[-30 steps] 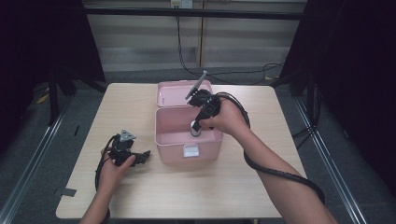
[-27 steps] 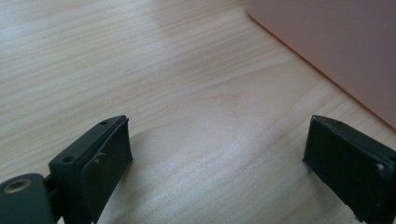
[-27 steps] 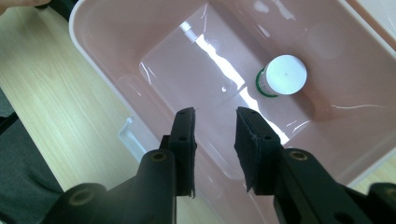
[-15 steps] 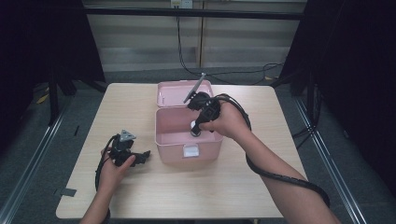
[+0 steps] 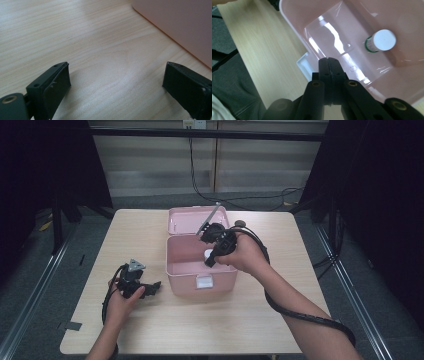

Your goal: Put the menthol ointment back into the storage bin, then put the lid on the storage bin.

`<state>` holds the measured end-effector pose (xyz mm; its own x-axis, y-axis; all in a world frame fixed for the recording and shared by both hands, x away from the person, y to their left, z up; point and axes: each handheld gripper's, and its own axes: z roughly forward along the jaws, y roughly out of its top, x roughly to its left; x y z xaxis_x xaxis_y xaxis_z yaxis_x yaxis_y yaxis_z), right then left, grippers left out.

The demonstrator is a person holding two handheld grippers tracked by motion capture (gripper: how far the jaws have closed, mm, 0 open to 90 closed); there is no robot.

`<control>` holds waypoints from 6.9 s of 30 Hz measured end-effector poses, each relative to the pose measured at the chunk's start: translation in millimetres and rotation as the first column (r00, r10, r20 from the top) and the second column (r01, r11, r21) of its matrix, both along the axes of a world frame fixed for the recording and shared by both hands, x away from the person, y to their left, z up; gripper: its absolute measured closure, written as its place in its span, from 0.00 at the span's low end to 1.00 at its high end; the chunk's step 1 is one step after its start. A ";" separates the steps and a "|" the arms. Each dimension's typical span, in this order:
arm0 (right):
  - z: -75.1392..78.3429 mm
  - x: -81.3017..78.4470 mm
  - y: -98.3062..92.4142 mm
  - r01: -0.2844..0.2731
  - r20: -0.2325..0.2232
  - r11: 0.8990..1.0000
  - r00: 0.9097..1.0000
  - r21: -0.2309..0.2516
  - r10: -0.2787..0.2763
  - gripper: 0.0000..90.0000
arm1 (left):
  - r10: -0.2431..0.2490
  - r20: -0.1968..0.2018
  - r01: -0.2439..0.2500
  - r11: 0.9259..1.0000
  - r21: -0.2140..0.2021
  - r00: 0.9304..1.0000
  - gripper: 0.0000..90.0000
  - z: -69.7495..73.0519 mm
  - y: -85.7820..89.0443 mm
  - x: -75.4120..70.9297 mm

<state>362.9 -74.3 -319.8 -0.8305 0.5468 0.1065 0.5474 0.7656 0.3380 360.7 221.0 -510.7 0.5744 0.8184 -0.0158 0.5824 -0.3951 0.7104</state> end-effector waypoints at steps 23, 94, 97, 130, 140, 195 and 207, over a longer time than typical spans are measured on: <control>-25.1 -14.7 5.7 -0.068 -0.051 0.998 0.996 -0.010 0.067 1.00 | 0.000 0.002 0.000 1.000 -0.002 1.000 0.08 -0.2 -0.1 0.0; -54.4 -14.2 2.2 -0.127 -0.081 0.992 0.989 0.016 0.128 1.00 | 0.142 -0.336 -0.173 0.983 -0.064 0.931 0.29 130.8 -8.7 98.1; -54.8 -13.8 1.3 -0.126 -0.080 0.992 0.989 0.022 0.127 1.00 | 0.137 -0.347 -0.167 0.984 -0.058 0.928 0.30 133.5 -12.5 104.5; -55.6 -9.6 -1.4 -0.131 -0.105 0.990 0.985 0.050 0.135 1.00 | 0.168 -0.385 -0.187 0.982 -0.012 0.908 0.42 143.8 -69.4 172.3; -55.5 -8.6 -1.4 -0.140 -0.107 0.989 0.984 0.046 0.144 1.00 | 0.189 -0.395 -0.210 0.978 -0.010 0.899 0.49 137.7 -77.9 185.8; -58.3 -6.0 -2.5 -0.148 -0.146 0.987 0.977 0.064 0.156 1.00 | 0.271 -0.418 -0.295 0.956 0.008 0.867 0.74 120.5 -84.8 221.1; -61.2 -7.4 3.0 -0.171 -0.157 0.983 0.971 0.064 0.179 1.00 | 0.285 -0.405 -0.304 0.953 0.018 0.869 0.90 124.0 -83.6 220.2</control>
